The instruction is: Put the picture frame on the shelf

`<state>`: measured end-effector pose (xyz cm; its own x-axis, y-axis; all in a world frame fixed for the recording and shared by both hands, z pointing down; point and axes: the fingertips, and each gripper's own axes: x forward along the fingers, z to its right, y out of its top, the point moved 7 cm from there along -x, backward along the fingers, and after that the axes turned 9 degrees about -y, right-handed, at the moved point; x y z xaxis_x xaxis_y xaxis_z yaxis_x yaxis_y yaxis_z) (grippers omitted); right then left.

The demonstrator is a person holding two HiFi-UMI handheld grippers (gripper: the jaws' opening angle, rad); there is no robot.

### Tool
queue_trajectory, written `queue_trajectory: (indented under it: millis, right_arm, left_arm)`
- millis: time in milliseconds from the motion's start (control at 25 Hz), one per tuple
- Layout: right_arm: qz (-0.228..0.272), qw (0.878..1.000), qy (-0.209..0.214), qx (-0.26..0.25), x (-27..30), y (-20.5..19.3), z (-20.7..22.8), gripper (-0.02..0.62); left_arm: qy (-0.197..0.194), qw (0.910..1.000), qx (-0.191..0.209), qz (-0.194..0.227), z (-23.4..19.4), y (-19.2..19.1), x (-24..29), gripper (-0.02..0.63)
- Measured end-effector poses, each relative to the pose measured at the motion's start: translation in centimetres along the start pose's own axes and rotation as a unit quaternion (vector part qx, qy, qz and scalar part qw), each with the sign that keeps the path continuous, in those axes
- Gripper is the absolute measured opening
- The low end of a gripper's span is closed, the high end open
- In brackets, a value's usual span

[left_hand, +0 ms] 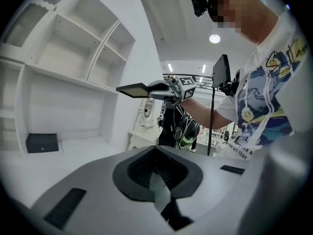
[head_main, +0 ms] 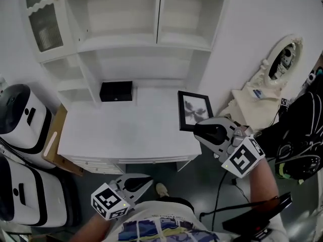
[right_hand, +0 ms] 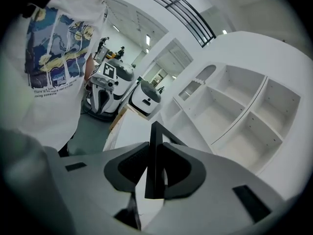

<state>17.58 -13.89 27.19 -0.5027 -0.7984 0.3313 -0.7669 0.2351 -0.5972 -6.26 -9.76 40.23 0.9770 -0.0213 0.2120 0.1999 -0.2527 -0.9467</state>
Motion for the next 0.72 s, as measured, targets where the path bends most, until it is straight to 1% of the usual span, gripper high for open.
queue_trajectory:
  millis: [160,320,480,600,720]
  right_arm:
    - [0.028,0.999,0.004,-0.025,2.6,-1.7,6.1,0.104]
    - [0.046,0.998,0.007,-0.039,5.5,-3.2,11.7,0.104]
    - [0.058,0.997,0.004,-0.054,8.4,-4.4,17.0,0.104]
    - [0.069,0.996,0.003,-0.058,10.6,-5.0,20.8,0.104]
    - [0.067,0.996,0.005,-0.060,13.0,-5.7,23.8,0.104]
  left_arm:
    - [0.023,0.9997,-0.002,0.006,-3.1,2.5,2.4,0.012]
    - [0.035,0.9993,0.000,0.013,-5.9,4.4,4.6,0.012]
    - [0.049,0.9986,0.001,0.018,-8.1,5.9,6.2,0.012]
    - [0.069,0.9974,-0.003,0.023,-9.5,6.6,6.9,0.012]
    - [0.090,0.9956,-0.006,0.026,-10.6,7.1,7.2,0.012]
